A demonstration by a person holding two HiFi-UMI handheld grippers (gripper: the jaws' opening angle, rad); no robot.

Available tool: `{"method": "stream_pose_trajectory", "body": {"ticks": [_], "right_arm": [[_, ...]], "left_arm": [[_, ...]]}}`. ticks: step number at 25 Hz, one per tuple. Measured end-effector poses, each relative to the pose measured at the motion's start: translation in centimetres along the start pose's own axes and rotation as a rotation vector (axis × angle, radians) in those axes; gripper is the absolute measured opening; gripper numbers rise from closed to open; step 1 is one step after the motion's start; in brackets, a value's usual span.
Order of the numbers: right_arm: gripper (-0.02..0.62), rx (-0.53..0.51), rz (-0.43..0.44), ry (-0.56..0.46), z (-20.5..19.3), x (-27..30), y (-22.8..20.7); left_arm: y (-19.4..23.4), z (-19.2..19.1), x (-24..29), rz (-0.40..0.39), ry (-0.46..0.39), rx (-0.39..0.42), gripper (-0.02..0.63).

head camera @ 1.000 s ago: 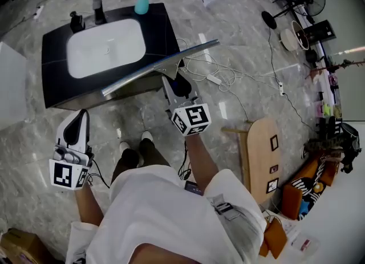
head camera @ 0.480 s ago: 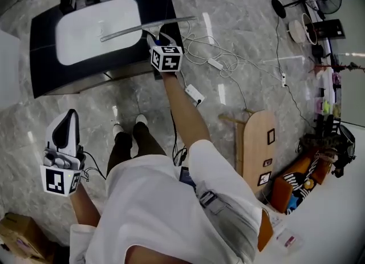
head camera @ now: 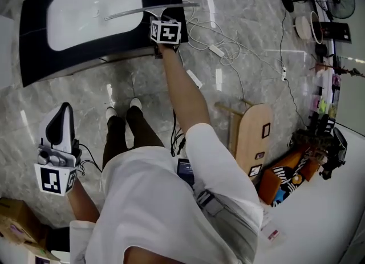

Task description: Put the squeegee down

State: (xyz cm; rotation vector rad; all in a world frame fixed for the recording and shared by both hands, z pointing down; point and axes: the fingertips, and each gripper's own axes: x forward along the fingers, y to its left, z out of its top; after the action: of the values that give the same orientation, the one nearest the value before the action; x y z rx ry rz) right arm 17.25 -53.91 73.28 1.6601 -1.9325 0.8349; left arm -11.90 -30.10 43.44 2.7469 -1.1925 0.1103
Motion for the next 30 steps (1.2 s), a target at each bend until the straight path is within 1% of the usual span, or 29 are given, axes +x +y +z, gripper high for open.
{"method": "stream_pose_trajectory", "body": {"ticks": [3,6,10,13,16,20,21,22,24,26,27,30], "right_arm": [[0.132,0.0,-0.004,0.02,-1.0,1.1,-0.4],[0.132,-0.014,-0.003,0.045,-2.2,1.8,-0.3],[0.132,-0.036,-0.028,0.057,-2.3,2.1,0.0],[0.132,-0.036,-0.029,0.06,-2.5,2.9,-0.7],[0.132,-0.046,-0.034,0.061,-2.9,3.0,-0.9],[0.135,-0.052,-0.035,0.056,-2.6,2.5,-0.4],[0.145,-0.048,-0.02,0.057,-2.7,2.5,-0.2],[0.186,-0.042,-0.002,0.06,-2.9,2.6,0.1],[0.337,-0.031,0.012,0.063,-3.1,2.1,0.5],[0.371,-0.046,-0.015,0.033,-2.7,0.8,0.7],[0.374,-0.061,-0.027,0.008,-2.3,-0.1,0.8],[0.383,-0.092,-0.009,-0.078,-0.9,-4.2,2.4]], "left_arm": [[1.2,-1.9,2.4,-0.012,0.01,-0.024,0.005],[1.8,-2.9,5.4,-0.046,0.012,-0.028,0.005],[2.5,-3.7,8.4,-0.079,-0.006,-0.036,0.005],[2.5,-5.9,10.6,-0.089,0.009,-0.062,0.005],[2.3,-6.6,11.3,-0.083,0.02,-0.079,0.005],[2.3,-5.3,10.0,-0.086,0.01,-0.06,0.005],[2.4,-5.2,9.6,-0.084,0.005,-0.051,0.005],[2.5,-5.0,9.3,-0.081,-0.002,-0.04,0.005],[2.5,-4.4,8.6,-0.068,-0.006,-0.024,0.005],[2.4,-3.6,7.9,-0.059,-0.006,-0.012,0.005],[2.3,-3.2,7.6,-0.058,-0.009,-0.006,0.005],[1.9,-1.7,6.4,-0.059,-0.02,0.012,0.005]]}}
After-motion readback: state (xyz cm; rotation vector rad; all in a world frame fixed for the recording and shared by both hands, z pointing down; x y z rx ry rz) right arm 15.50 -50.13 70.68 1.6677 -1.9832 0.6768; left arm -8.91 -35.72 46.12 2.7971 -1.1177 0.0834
